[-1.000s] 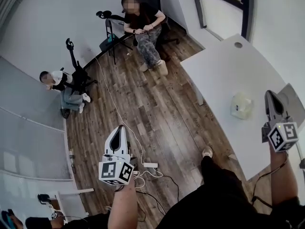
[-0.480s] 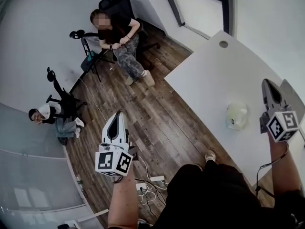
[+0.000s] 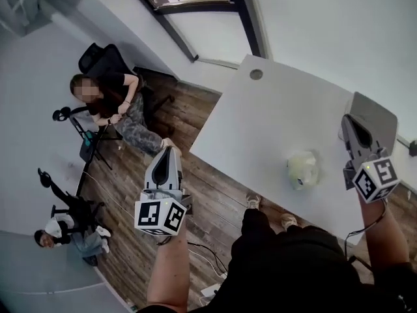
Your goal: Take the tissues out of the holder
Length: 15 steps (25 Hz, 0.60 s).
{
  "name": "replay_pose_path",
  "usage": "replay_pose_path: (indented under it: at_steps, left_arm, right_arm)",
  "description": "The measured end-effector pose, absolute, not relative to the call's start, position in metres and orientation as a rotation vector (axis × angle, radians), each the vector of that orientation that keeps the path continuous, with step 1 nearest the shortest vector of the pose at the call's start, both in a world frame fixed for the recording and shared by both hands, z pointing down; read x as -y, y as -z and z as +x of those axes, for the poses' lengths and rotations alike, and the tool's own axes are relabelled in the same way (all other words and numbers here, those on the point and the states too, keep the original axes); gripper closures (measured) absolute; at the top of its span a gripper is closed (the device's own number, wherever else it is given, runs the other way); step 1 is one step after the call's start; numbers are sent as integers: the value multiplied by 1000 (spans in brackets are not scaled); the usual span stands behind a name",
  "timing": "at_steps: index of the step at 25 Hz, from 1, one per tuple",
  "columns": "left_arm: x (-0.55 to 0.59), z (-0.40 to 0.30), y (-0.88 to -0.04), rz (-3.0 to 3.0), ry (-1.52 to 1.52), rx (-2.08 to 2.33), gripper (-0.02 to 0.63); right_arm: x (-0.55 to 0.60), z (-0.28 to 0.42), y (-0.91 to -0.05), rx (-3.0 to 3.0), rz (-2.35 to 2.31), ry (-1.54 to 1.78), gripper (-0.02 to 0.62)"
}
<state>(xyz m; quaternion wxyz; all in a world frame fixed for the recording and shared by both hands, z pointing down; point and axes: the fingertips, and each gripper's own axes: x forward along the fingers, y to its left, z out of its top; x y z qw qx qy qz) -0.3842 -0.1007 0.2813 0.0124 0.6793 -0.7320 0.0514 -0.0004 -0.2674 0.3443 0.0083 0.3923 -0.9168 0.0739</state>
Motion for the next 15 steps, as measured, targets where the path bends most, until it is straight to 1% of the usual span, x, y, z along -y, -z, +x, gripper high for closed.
replay_pose_path:
  at_steps: [6,10,15]
  left_arm:
    - [228,-353,-286,2455,-151,1930,601]
    - [280,-344,-296,2591,-154,1752,601]
    - [323,-330,-316,2720,-166,1490,601]
  right_arm:
    - [263,41,-349,2669,1553,-226,592]
    - [260,51,-355,2551,1752,-241,592]
    - [243,47,-349,2392,1961,-256,592]
